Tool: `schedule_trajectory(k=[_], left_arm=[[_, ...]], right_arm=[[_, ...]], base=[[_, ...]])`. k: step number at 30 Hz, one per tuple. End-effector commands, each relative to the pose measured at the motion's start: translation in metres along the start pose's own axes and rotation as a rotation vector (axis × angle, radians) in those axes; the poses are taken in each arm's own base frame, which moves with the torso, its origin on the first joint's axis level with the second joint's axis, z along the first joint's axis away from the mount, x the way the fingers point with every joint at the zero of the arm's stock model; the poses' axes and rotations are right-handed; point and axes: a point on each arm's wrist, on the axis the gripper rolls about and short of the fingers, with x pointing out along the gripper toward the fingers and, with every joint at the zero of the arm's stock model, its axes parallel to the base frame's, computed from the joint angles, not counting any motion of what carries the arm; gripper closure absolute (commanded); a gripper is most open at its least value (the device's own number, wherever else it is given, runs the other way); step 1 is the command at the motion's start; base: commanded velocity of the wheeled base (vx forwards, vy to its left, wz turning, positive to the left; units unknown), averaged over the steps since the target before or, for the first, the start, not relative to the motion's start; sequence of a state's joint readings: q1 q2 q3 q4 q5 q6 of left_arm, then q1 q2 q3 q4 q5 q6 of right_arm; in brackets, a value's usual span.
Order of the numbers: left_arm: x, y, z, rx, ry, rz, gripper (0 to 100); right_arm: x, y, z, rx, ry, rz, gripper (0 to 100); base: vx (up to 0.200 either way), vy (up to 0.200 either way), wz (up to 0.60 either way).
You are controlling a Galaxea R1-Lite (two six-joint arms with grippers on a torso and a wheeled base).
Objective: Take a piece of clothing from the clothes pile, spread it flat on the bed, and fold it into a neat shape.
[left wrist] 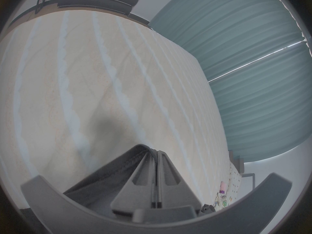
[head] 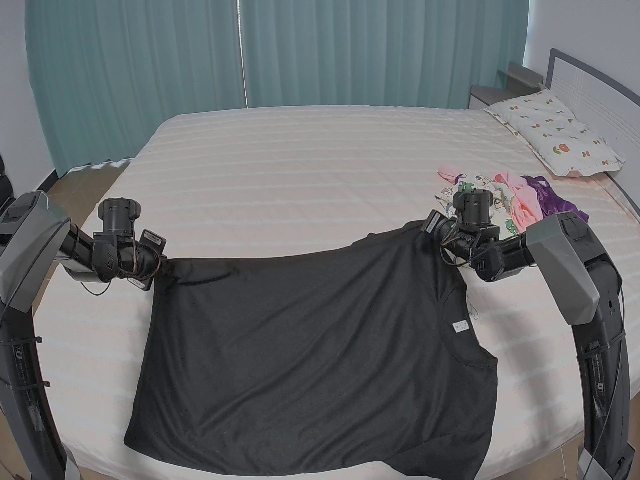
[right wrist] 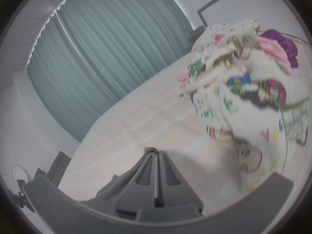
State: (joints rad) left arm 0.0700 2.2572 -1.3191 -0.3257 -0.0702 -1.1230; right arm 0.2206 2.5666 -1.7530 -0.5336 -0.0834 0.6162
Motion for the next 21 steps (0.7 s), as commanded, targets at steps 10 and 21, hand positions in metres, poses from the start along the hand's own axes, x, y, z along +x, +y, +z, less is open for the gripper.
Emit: schedule_trajectory(k=[10, 21], left_arm=[[0.025, -0.03, 0.018, 0.01, -0.071, -0.131, 100], [0.057, -0.02, 0.013, 0.038, -0.076, -0.111, 100]], right_arm=[[0.001, 0.021, 0.051, 0.011, -0.193, 0.063, 100], [0.021, 0.01, 0.025, -0.005, -0.173, 0.026, 100]], base=[[0.0, 0.0, 0.0], [0.0, 0.0, 0.0]])
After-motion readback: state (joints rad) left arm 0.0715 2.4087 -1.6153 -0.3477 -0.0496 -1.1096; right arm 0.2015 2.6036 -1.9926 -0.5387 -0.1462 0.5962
